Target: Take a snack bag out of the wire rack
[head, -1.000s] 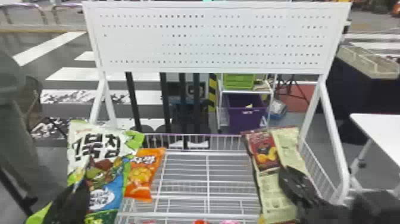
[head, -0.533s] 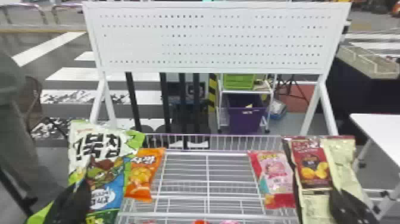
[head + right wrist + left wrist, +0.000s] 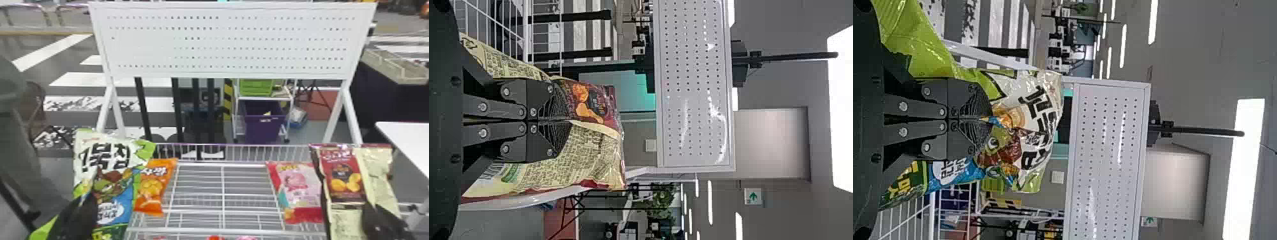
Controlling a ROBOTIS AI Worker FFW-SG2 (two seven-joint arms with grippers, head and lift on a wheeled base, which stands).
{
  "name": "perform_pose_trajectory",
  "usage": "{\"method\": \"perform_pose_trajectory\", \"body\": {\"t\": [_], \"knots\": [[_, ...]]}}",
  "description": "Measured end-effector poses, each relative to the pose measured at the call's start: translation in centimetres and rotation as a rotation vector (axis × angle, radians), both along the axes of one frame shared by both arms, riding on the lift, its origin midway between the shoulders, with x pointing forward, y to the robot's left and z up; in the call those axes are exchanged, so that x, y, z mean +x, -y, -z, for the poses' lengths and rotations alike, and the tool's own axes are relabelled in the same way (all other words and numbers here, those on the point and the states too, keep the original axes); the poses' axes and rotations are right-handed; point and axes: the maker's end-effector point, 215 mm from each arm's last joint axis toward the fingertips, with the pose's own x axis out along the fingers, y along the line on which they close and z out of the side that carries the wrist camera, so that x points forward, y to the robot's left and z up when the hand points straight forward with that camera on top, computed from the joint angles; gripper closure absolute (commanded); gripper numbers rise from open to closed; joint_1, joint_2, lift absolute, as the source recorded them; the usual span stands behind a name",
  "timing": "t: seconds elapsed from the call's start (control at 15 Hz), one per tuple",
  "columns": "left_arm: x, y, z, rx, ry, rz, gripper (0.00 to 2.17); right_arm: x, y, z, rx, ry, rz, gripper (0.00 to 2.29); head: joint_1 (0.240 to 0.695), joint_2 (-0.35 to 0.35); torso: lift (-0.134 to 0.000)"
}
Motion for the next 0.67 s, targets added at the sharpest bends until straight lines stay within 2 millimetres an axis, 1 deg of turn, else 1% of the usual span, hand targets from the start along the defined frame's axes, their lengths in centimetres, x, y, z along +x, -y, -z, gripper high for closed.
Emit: {"method": "perform_pose_trajectory", "body": {"t": [0.67], "knots": [[-0.10, 0.14, -0.19, 0.001, 0.002, 0.005, 2.14, -0.61, 0.40, 0.56, -0.011, -0.013, 0.005, 2.25, 0.499, 0.000, 0.000]]}}
